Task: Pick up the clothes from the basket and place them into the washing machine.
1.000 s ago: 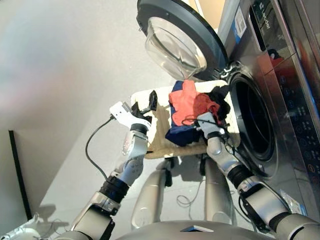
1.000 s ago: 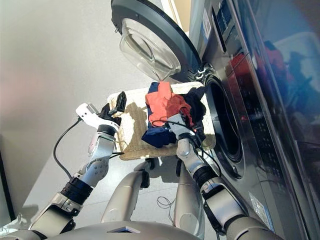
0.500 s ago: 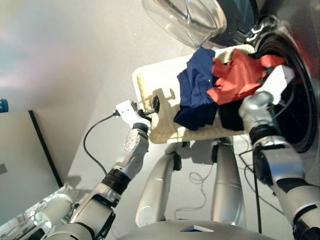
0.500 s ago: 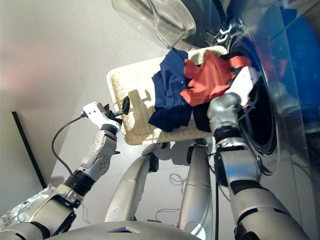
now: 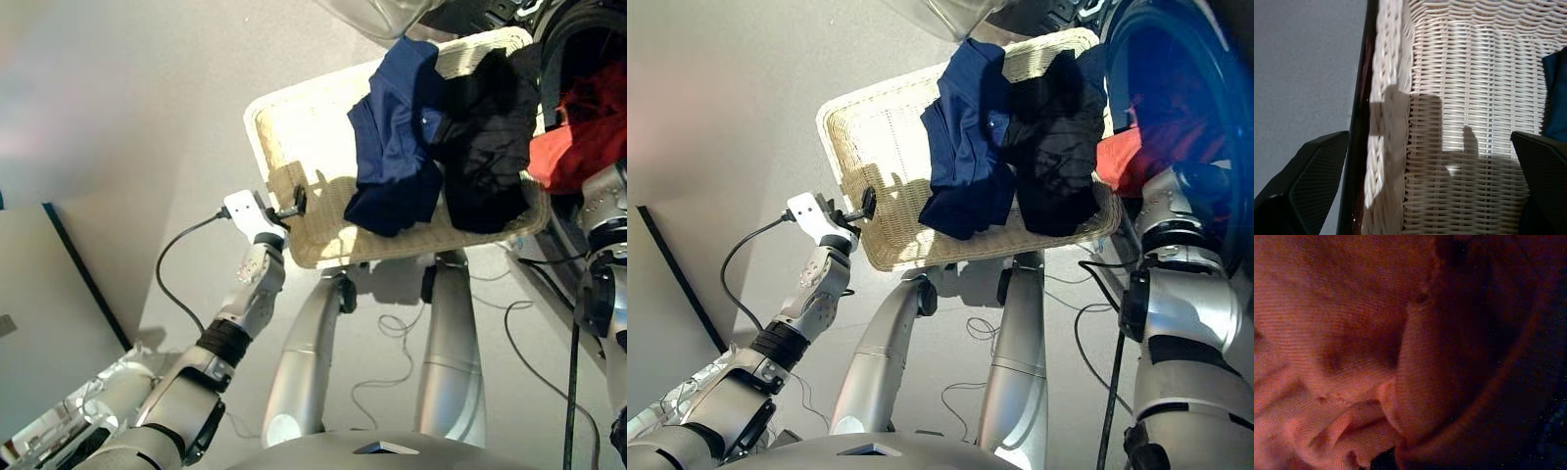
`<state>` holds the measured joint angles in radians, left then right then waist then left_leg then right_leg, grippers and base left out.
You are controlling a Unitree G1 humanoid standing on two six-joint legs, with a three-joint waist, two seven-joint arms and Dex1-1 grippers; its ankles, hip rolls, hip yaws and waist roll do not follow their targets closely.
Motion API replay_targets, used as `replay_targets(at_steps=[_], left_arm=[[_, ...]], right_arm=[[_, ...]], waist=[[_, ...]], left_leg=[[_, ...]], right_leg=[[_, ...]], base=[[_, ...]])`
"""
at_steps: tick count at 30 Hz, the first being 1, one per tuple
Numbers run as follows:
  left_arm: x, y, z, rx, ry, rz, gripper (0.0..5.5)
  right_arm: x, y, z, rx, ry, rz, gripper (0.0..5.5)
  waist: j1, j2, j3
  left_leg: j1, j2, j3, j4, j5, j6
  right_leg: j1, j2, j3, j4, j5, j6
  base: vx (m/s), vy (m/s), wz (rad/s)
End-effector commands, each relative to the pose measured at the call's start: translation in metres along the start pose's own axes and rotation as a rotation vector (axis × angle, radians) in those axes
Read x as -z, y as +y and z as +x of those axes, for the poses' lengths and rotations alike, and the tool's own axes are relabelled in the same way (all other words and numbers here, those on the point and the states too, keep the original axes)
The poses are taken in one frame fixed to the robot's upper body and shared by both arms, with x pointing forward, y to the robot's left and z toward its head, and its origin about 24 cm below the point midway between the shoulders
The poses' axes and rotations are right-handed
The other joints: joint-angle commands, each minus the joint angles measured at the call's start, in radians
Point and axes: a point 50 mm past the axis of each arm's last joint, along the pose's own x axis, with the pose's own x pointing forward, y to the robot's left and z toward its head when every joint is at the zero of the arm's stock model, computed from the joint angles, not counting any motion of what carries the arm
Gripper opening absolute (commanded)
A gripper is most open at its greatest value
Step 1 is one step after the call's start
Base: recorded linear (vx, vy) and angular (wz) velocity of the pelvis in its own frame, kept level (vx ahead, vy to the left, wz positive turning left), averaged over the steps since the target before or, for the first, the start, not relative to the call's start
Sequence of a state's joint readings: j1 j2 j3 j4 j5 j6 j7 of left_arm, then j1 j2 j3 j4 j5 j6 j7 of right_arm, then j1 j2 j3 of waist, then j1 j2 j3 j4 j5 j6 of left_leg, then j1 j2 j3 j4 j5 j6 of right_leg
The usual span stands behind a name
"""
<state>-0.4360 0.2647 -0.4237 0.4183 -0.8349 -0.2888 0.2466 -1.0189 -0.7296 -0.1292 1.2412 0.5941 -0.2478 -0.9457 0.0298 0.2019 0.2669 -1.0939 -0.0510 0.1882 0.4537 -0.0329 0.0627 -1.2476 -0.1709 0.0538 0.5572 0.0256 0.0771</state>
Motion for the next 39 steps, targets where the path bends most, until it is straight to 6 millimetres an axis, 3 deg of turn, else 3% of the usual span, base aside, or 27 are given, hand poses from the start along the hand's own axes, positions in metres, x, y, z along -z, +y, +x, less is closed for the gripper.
replay_targets(at_steps=[1, 2, 5, 6, 7, 10, 11, 13, 14, 15, 18, 21, 22, 26, 30, 31, 32, 36, 37, 39], left_arm=[[-0.004, 0.023, -0.002, -0.059, -0.030, 0.058, 5.50], [-0.003, 0.021, -0.001, -0.048, -0.027, 0.060, 5.50], [-0.003, 0.019, 0.003, -0.026, -0.019, 0.080, 5.50], [-0.001, 0.017, 0.005, -0.019, -0.008, 0.092, 5.50], [0.000, 0.018, 0.005, -0.021, -0.008, 0.092, 5.50], [0.006, 0.015, 0.009, -0.019, 0.018, 0.104, 5.50], [0.007, 0.016, 0.009, -0.020, 0.018, 0.104, 5.50], [0.017, 0.012, 0.011, 0.009, 0.067, 0.138, 5.50], [0.017, 0.012, 0.011, 0.009, 0.067, 0.137, 5.50], [0.021, 0.011, 0.014, 0.013, 0.090, 0.170, 5.50], [0.024, 0.009, 0.017, 0.020, 0.104, 0.202, 5.50], [0.029, 0.003, 0.023, 0.033, 0.133, 0.258, 5.50], [0.029, 0.003, 0.023, 0.033, 0.133, 0.258, 5.50], [0.040, -0.001, 0.026, 0.054, 0.195, 0.334, 5.50], [0.040, -0.004, 0.030, 0.054, 0.211, 0.362, 5.50], [0.042, -0.005, 0.032, 0.042, 0.223, 0.379, 5.50], [0.042, -0.005, 0.032, 0.042, 0.223, 0.379, 5.50], [0.035, -0.006, 0.041, -0.005, 0.222, 0.391, 5.50], [0.035, -0.006, 0.041, -0.004, 0.222, 0.391, 5.50], [0.032, -0.006, 0.044, -0.024, 0.220, 0.386, 5.50]], right_arm=[[0.003, -0.006, 0.005, -0.068, -0.045, 0.010, 4.29], [0.010, 0.004, -0.005, -0.152, -0.028, -0.002, 5.50], [0.034, 0.030, -0.042, -0.416, 0.012, -0.018, 5.50], [0.050, 0.039, -0.065, -0.549, 0.049, -0.008, 5.50], [0.051, 0.039, -0.066, -0.551, 0.051, -0.009, 5.50], [0.071, 0.052, -0.109, -0.785, 0.072, -0.003, 5.50], [0.071, 0.051, -0.109, -0.787, 0.073, -0.003, 5.50], [0.085, 0.055, -0.135, -0.955, 0.076, -0.057, 5.50], [0.085, 0.055, -0.135, -0.955, 0.076, -0.057, 5.50], [0.095, 0.056, -0.153, -1.060, 0.078, -0.105, 5.50], [0.101, 0.057, -0.169, -1.155, 0.062, -0.142, 5.50], [0.112, 0.053, -0.197, -1.311, 0.015, -0.226, 5.50], [0.112, 0.053, -0.197, -1.311, 0.015, -0.227, 5.50], [0.127, 0.039, -0.241, -1.550, -0.081, -0.332, 5.50], [0.122, 0.031, -0.264, -1.657, -0.160, -0.316, 5.50], [0.113, 0.027, -0.279, -1.739, -0.223, -0.278, 5.50], [0.113, 0.027, -0.279, -1.739, -0.223, -0.278, 5.50], [0.078, 0.026, -0.306, -1.858, -0.368, -0.126, 5.50], [0.078, 0.026, -0.306, -1.858, -0.368, -0.127, 5.50], [0.060, 0.023, -0.319, -1.902, -0.425, -0.035, 5.50]], waist=[[-0.003, -0.020, -0.093], [-0.004, -0.025, -0.091], [-0.013, -0.042, -0.077], [-0.017, -0.048, -0.070], [-0.019, -0.049, -0.068], [-0.035, -0.062, -0.052], [-0.037, -0.062, -0.051], [-0.047, -0.072, -0.043], [-0.048, -0.071, -0.041], [-0.052, -0.078, -0.036], [-0.057, -0.087, -0.028], [-0.068, -0.103, -0.017], [-0.069, -0.103, -0.015], [-0.091, -0.124, -0.003], [-0.106, -0.135, 0.007], [-0.115, -0.140, 0.014], [-0.115, -0.140, 0.014], [-0.136, -0.146, 0.025], [-0.136, -0.146, 0.025], [-0.148, -0.156, 0.029]], left_leg=[[0.027, 0.011, -0.058, 0.026, -0.103, -0.035], [0.035, 0.015, -0.056, 0.018, -0.101, -0.037], [0.054, 0.025, -0.052, 0.005, -0.096, -0.042], [0.064, 0.029, -0.052, -0.006, -0.091, -0.047], [0.068, 0.029, -0.053, -0.008, -0.090, -0.047], [0.098, 0.036, -0.057, -0.036, -0.075, -0.058], [0.101, 0.035, -0.058, -0.039, -0.073, -0.058], [0.132, 0.040, -0.060, -0.071, -0.058, -0.067], [0.136, 0.039, -0.060, -0.074, -0.057, -0.067], [0.157, 0.040, -0.061, -0.097, -0.046, -0.073], [0.184, 0.041, -0.064, -0.125, -0.031, -0.079], [0.237, 0.040, -0.062, -0.183, -0.002, -0.089], [0.241, 0.040, -0.063, -0.186, -0.001, -0.089], [0.308, 0.034, -0.056, -0.264, 0.035, -0.103], [0.322, 0.039, -0.045, -0.281, 0.039, -0.103], [0.320, 0.045, -0.038, -0.281, 0.035, -0.100], [0.320, 0.045, -0.038, -0.282, 0.035, -0.100], [0.294, 0.060, -0.027, -0.255, 0.016, -0.096], [0.292, 0.061, -0.026, -0.254, 0.015, -0.096], [0.261, 0.072, -0.019, -0.218, -0.008, -0.092]], right_leg=[[0.053, 0.008, -0.032, -0.011, -0.094, 0.020], [0.063, 0.008, -0.034, -0.023, -0.087, 0.022], [0.096, 0.018, -0.042, -0.059, -0.068, 0.022], [0.111, 0.023, -0.048, -0.075, -0.061, 0.023], [0.116, 0.023, -0.049, -0.078, -0.060, 0.023], [0.161, 0.033, -0.061, -0.123, -0.044, 0.022], [0.164, 0.033, -0.062, -0.126, -0.043, 0.022], [0.200, 0.039, -0.075, -0.164, -0.028, 0.024], [0.204, 0.039, -0.076, -0.166, -0.027, 0.024], [0.227, 0.044, -0.084, -0.194, -0.016, 0.026], [0.261, 0.050, -0.092, -0.232, -0.001, 0.029], [0.319, 0.058, -0.101, -0.294, 0.021, 0.036], [0.322, 0.058, -0.102, -0.296, 0.022, 0.036], [0.378, 0.071, -0.102, -0.359, 0.047, 0.046], [0.389, 0.081, -0.096, -0.379, 0.051, 0.047], [0.386, 0.086, -0.090, -0.386, 0.053, 0.047], [0.386, 0.086, -0.090, -0.386, 0.053, 0.047], [0.357, 0.102, -0.078, -0.385, 0.048, 0.046], [0.356, 0.102, -0.077, -0.385, 0.048, 0.046], [0.323, 0.118, -0.067, -0.377, 0.042, 0.043]], base=[[0.000, 0.000, 0.000], [0.000, 0.000, 0.000], [-0.004, -0.017, -0.066], [-0.008, -0.035, -0.224], [-0.012, -0.046, -0.215], [-0.006, -0.039, -0.096], [0.000, 0.000, 0.000], [0.010, -0.057, -0.057], [0.011, -0.069, -0.011], [0.008, -0.059, 0.013], [0.003, -0.020, 0.008], [0.015, -0.044, 0.011], [0.000, 0.000, 0.000], [0.015, -0.011, -0.018], [0.044, -0.028, -0.069], [0.000, 0.000, 0.000], [0.054, -0.034, -0.154], [0.050, -0.046, -0.231], [0.053, -0.030, -0.210], [0.000, 0.000, 0.000]])
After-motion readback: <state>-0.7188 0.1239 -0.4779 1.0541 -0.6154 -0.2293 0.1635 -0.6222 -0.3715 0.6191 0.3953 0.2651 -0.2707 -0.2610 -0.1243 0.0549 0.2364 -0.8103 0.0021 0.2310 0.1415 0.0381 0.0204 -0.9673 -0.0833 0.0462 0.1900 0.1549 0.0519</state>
